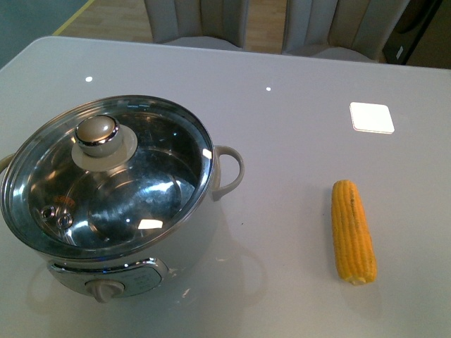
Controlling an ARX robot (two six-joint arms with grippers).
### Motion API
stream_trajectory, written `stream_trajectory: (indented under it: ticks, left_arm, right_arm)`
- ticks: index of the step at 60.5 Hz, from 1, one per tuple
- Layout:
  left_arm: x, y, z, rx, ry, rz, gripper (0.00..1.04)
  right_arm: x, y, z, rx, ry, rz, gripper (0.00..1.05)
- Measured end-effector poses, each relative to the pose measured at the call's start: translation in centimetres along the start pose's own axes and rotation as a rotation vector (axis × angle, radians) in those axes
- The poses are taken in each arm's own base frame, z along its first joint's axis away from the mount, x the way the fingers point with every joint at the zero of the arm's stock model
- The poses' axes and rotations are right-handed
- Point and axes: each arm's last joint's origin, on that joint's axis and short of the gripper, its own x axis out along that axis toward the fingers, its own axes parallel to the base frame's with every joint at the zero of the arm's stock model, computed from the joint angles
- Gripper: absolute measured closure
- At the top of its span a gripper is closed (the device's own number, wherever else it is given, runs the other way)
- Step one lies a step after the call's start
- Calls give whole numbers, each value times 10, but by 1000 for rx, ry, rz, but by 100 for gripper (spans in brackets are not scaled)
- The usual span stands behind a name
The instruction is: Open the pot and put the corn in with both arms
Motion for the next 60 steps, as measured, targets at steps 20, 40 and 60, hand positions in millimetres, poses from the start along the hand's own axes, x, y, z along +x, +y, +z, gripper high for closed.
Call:
stream_trajectory:
  ticks: [20, 40, 60]
  left_arm:
    - [0, 0, 0, 0, 0, 0, 7]
    - [0, 0, 0, 0, 0, 0, 7]
    - [32, -5, 12, -184, 406, 66, 7]
  right_arm:
    - [0, 0, 0, 0, 0, 0, 9]
    - [0, 0, 0, 0, 0, 0, 9]
    - [0, 0, 0, 0, -1, 0, 9]
